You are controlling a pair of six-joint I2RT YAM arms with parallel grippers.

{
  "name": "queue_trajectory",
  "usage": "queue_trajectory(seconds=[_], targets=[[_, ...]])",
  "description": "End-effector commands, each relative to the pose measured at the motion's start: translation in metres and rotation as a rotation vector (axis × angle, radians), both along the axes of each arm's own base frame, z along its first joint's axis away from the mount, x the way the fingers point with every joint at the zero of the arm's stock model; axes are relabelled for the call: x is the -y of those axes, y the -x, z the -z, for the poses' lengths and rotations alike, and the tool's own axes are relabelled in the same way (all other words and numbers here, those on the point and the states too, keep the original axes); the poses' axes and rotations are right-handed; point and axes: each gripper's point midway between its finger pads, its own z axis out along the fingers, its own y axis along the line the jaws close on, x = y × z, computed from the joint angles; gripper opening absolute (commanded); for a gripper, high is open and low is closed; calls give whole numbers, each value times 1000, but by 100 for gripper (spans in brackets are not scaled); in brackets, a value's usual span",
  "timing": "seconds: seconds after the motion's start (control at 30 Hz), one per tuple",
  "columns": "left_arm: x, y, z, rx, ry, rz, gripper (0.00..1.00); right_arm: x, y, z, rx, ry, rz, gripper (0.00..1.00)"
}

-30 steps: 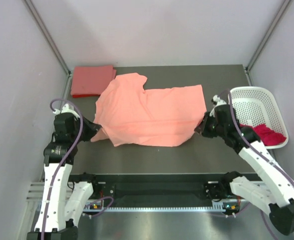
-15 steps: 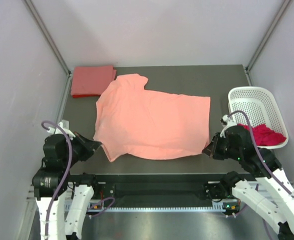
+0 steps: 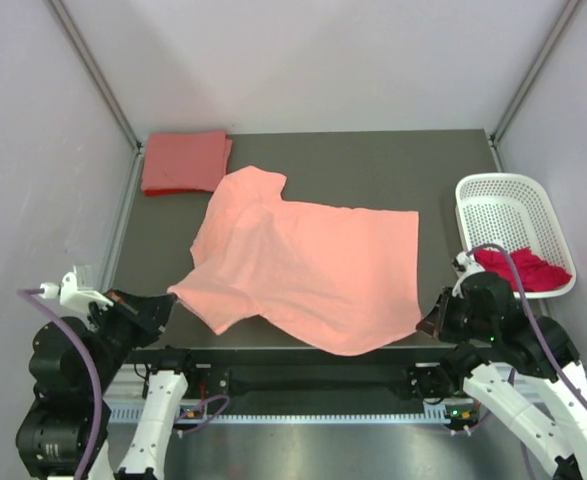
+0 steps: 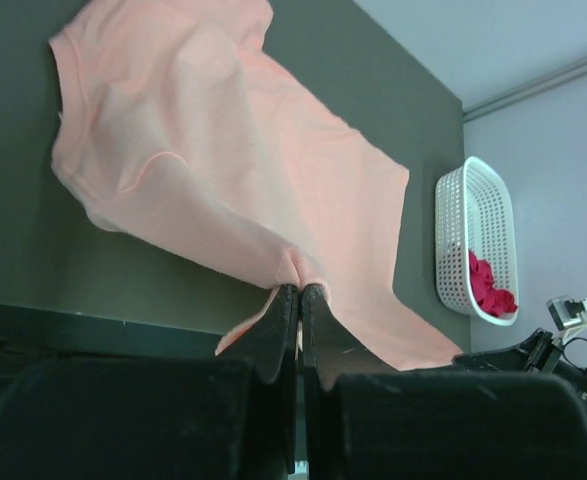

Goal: Fold and stack the t-shirts
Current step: Flatten the tshirt out

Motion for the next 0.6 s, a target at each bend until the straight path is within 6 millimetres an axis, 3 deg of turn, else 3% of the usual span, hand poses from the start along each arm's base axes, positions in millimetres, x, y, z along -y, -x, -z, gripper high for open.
queue_trajectory(seconds=[0.0,0.03,0.1,0.13,0.17,0.2,0.23,0.27,0.37,0.4,0.43,0.47,0.53,0.57], targets=[[11,7,41,-177,38,53,0,-1,9,-4,-21,-17,-15,0],[14,4,42,-178,48,72,1,-3,6,-4,-19,-18,-17,0],[18,-3,49,-201,53,95,19,-10,-1,-6,-22,-29,-25,5],[17,-6,50,-206,45,97,46,-13,-4,-7,-21,-32,-29,12],[16,-9,52,-228,33,96,57,-15,-8,-6,-32,-23,-33,30],[13,-13,50,-223,8,92,66,-18,-15,-12,-8,-25,-34,38],[11,-18,48,-214,-10,87,86,-18,-21,-13,0,-17,-28,46],[7,-27,48,-230,-29,72,89,-19,-27,-12,-7,4,-19,59],[-2,-59,42,-237,-84,51,88,-21,-58,-22,45,62,3,68],[-6,-68,42,-242,-98,33,85,-21,-71,-33,89,88,6,69],[-9,-80,44,-253,-106,20,82,-26,-86,-30,80,119,5,70],[-11,-104,49,-277,-117,13,76,-28,-99,-40,103,129,13,70],[-15,-129,57,-304,-127,-6,72,-34,-122,-34,76,192,-3,69],[-19,-158,65,-309,-136,-27,71,-38,-137,-45,101,183,6,69]])
